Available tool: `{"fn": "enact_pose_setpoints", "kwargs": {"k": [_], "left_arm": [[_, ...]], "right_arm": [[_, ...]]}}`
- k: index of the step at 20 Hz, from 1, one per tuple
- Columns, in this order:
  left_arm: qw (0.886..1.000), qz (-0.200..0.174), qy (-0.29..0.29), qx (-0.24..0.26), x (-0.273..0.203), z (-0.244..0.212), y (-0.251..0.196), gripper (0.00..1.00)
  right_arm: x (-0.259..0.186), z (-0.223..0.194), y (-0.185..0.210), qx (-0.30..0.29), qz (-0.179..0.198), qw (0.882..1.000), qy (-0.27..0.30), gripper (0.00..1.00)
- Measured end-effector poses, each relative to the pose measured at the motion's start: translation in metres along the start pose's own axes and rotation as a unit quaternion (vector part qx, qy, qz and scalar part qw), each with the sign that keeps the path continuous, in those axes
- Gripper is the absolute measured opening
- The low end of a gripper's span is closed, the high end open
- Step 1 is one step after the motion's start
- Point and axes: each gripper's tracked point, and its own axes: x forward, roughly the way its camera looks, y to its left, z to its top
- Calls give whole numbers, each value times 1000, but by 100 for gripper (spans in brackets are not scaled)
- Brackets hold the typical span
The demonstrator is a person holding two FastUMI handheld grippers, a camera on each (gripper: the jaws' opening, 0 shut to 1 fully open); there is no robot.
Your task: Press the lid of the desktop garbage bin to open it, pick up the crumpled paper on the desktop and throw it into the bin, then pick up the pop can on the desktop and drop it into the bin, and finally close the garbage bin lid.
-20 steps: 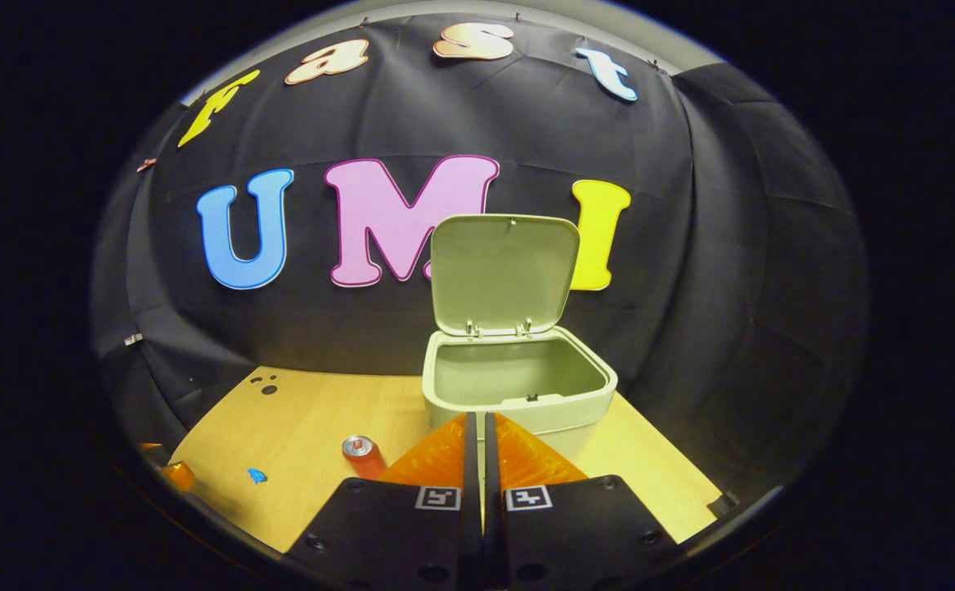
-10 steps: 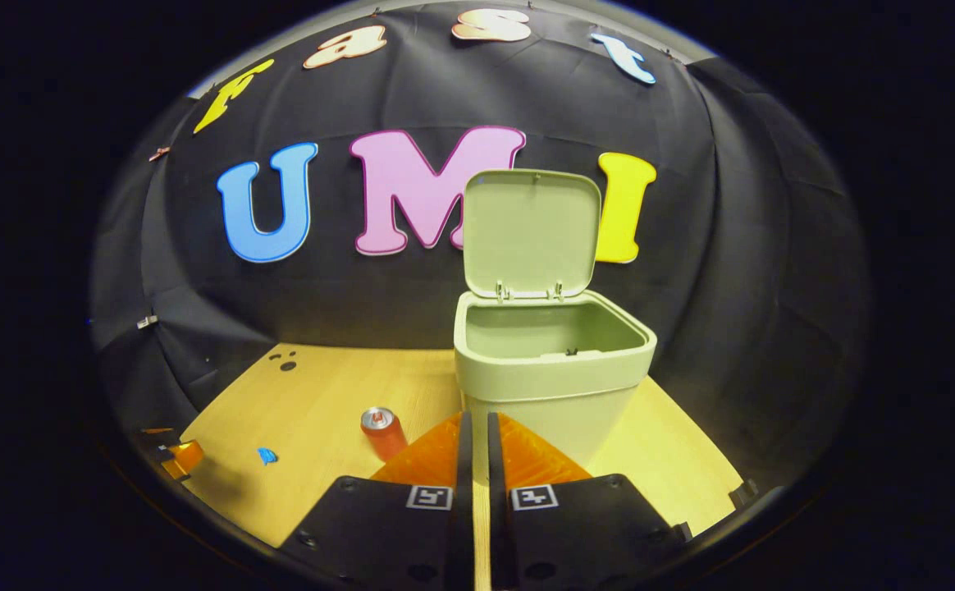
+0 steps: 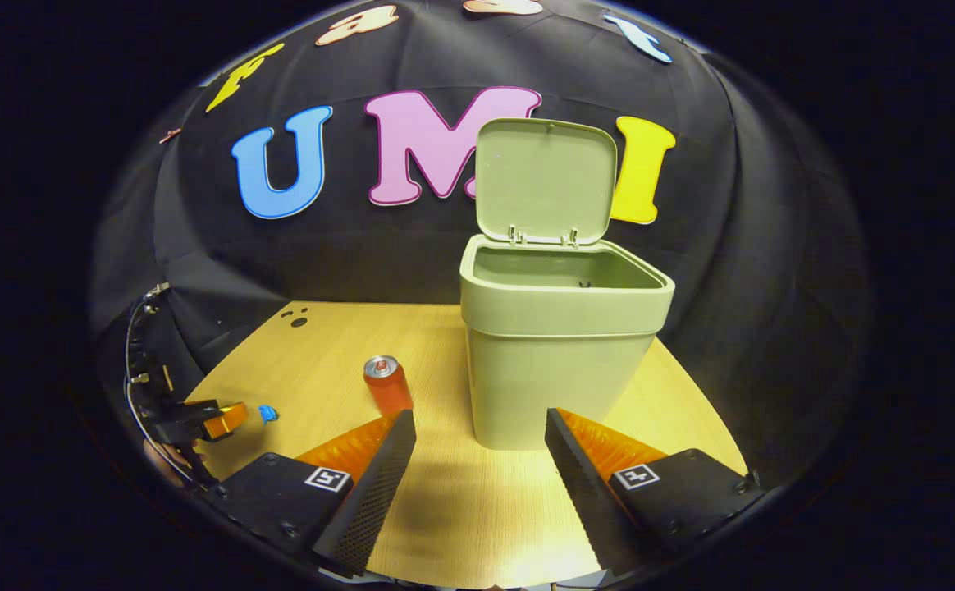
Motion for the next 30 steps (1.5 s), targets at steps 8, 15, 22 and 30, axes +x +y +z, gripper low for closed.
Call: {"fn": "enact_pose_setpoints", "kwargs": {"k": [8, 15, 22, 30], "left_arm": [[998, 33, 45, 1, 61, -24, -1, 96], [997, 43, 68, 21, 88, -40, -7, 96], [997, 33, 67, 26, 91, -41, -13, 87], [997, 22, 68, 35, 92, -40, -12, 36]], "right_arm": [[-4, -24, -16, -14, 8, 999, 34, 100], [0, -41, -20, -21, 21, 998, 64, 100], [11, -50, -19, -23, 30, 996, 83, 100], [13, -58, -12, -27, 42, 995, 91, 100]]}}
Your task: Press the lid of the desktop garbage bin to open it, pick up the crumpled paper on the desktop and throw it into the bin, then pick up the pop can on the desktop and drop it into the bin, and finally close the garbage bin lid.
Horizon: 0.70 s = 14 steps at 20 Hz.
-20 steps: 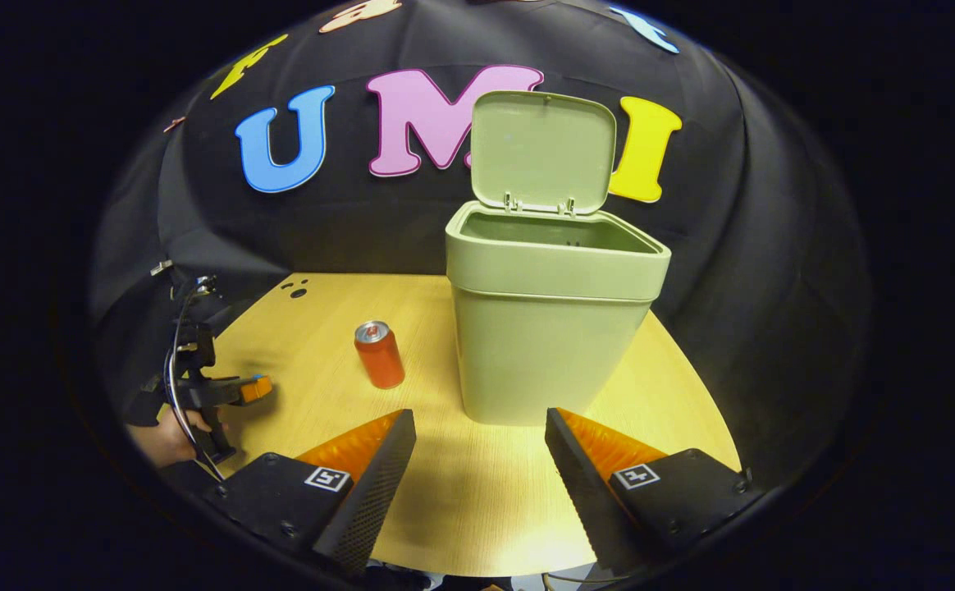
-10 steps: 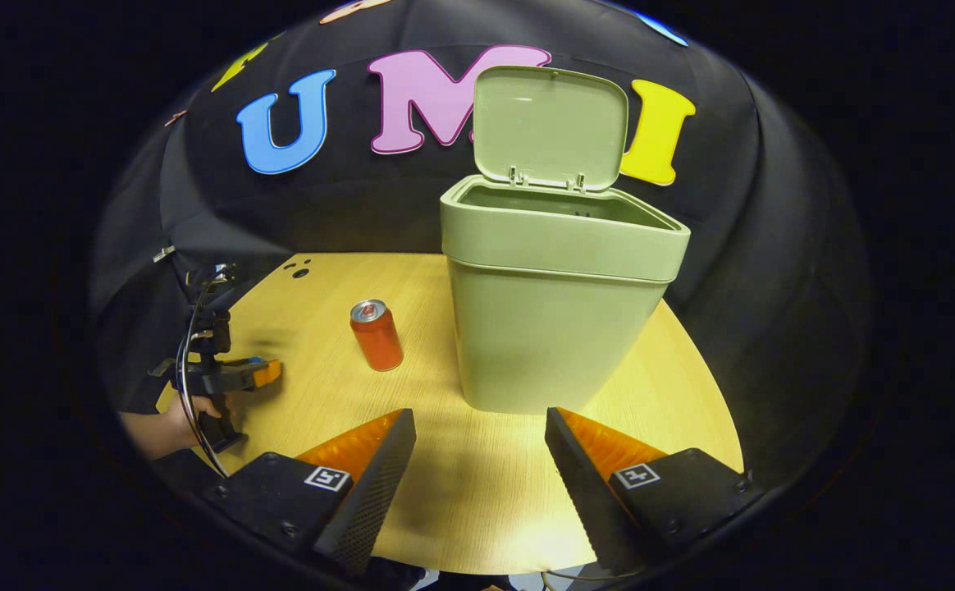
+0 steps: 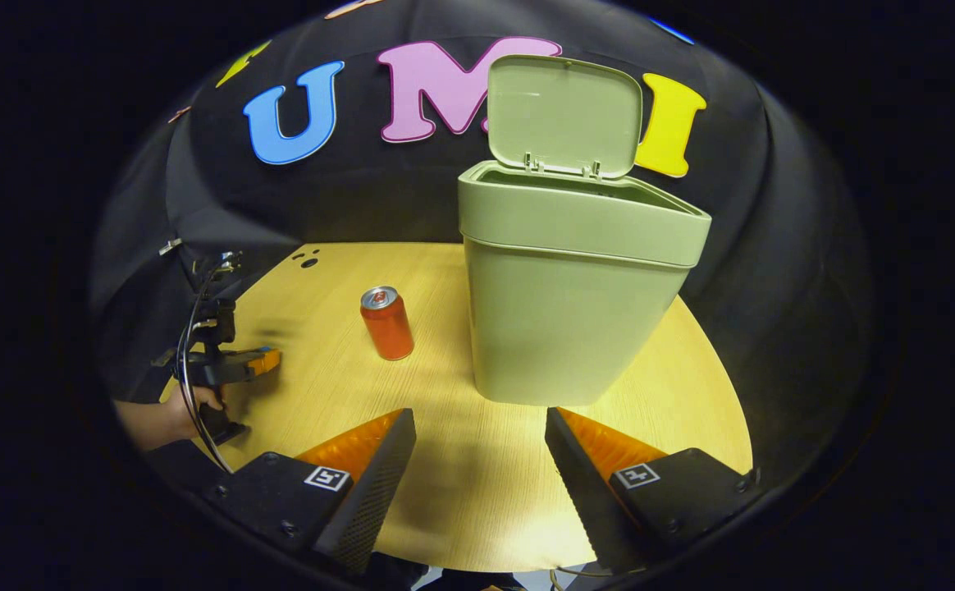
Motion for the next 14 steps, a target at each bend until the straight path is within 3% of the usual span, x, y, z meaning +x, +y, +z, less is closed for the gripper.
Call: {"fn": "enact_pose_setpoints", "kwargs": {"k": [4, 5, 7, 10, 14], "left_arm": [[1000, -2, -4, 4, 0, 3, -1, 30], [1000, -2, -5, 5, 0, 3, -2, 32], [1000, -6, -12, 9, -6, 7, -5, 24], [999, -25, -26, 25, -20, 22, -16, 31], [996, -49, -57, 50, -55, 56, -34, 27]], "right_arm": [[1, -2, 0, 2, 1, 1000, 4, 100], [1, -3, 0, 2, 3, 1000, 5, 100], [1, -3, 1, 0, 5, 1000, 5, 100], [1, -7, 4, -1, 14, 1000, 8, 100], [5, -11, 18, 0, 34, 999, 7, 100]]}}
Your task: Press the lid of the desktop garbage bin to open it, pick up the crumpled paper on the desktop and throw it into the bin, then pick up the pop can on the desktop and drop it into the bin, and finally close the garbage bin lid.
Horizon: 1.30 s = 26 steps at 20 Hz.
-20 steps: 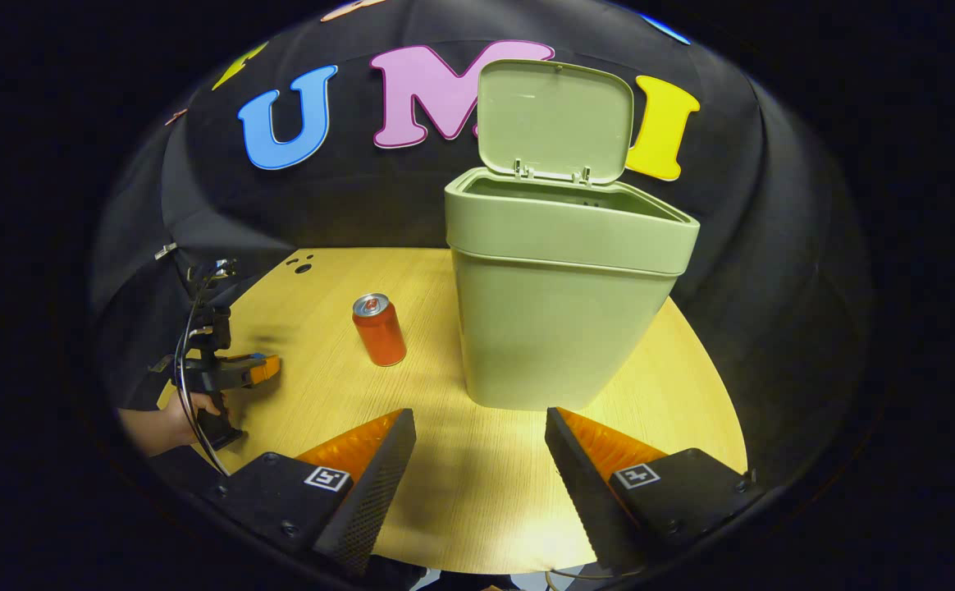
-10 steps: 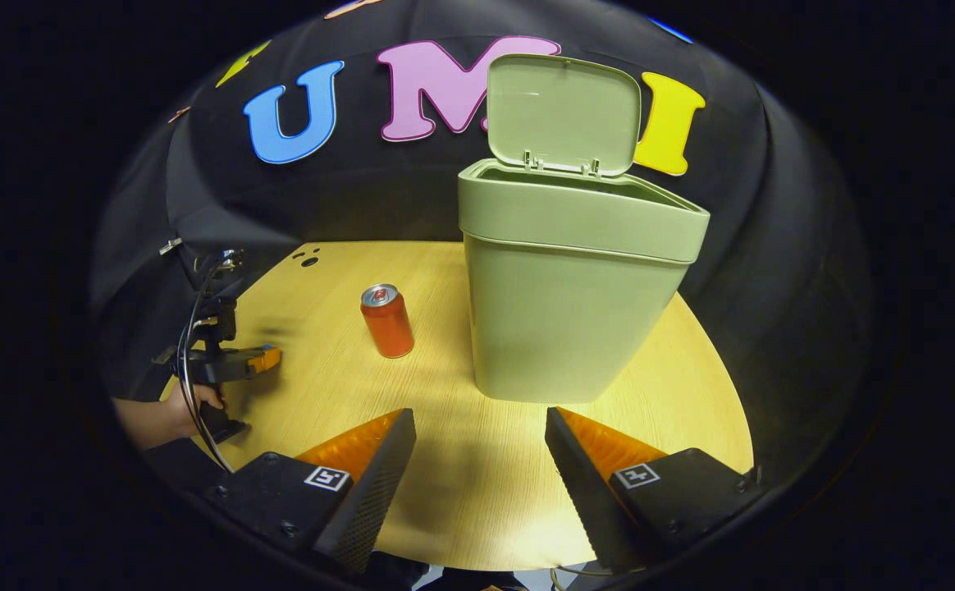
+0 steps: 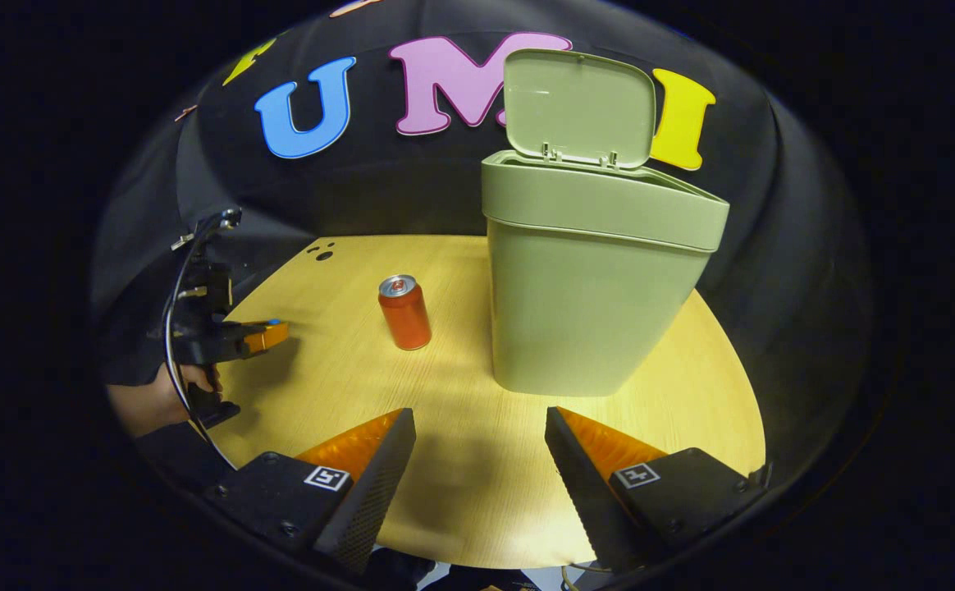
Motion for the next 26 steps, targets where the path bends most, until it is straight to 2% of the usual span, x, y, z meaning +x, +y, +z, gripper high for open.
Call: {"fn": "enact_pose_setpoints", "kwargs": {"k": [4, 5, 6, 12, 14, 15, 17, 18, 20, 26], "left_arm": [[999, -27, -36, 14, -40, 39, -28, 27], [998, -36, -44, 16, -49, 48, -36, 24], [997, -46, -52, 15, -58, 59, -45, 27], [989, -105, -105, 11, -101, 129, -102, 27], [985, -127, -121, 1, -111, 153, -127, 27], [982, -140, -129, -3, -114, 165, -142, 23], [976, -164, -142, 0, -120, 186, -170, 31], [973, -174, -149, 7, -122, 196, -183, 27], [966, -202, -160, 15, -129, 215, -220, 27], [948, -269, -168, 32, -133, 233, -305, 27]], "right_arm": [[6, -4, 3, -3, 11, 1000, -2, 100], [8, -4, 1, -3, 12, 1000, -2, 100], [10, -3, -1, -1, 13, 1000, -4, 100], [13, 9, -23, 26, 6, 999, -20, 100], [13, 12, -30, 30, 4, 999, -26, 99], [12, 13, -34, 32, 3, 999, -29, 99], [12, 15, -42, 35, 2, 999, -31, 99], [12, 15, -46, 37, 1, 999, -33, 99], [12, 17, -53, 39, 1, 999, -36, 99], [11, 20, -74, 37, 0, 999, -40, 100]]}}
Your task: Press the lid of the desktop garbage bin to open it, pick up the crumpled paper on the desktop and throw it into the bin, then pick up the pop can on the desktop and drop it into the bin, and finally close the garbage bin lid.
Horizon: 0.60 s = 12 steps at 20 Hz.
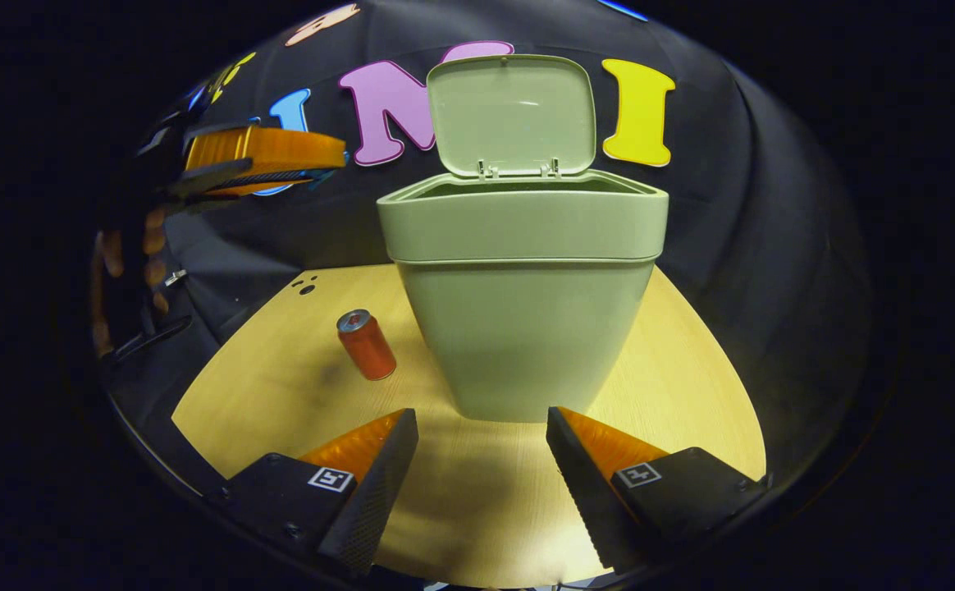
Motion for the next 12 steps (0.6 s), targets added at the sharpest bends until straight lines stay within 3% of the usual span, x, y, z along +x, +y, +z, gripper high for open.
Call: {"fn": "enact_pose_setpoints", "kwargs": {"k": [5, 12], "left_arm": [[999, -36, 9, 14, 25, -6, -38, 23], [999, -41, 28, 6, 43, -19, -49, 31]], "right_arm": [[3, 4, -18, -5, -1, 1000, -1, 99], [10, 0, -28, -16, 10, 1000, 11, 100]]}}
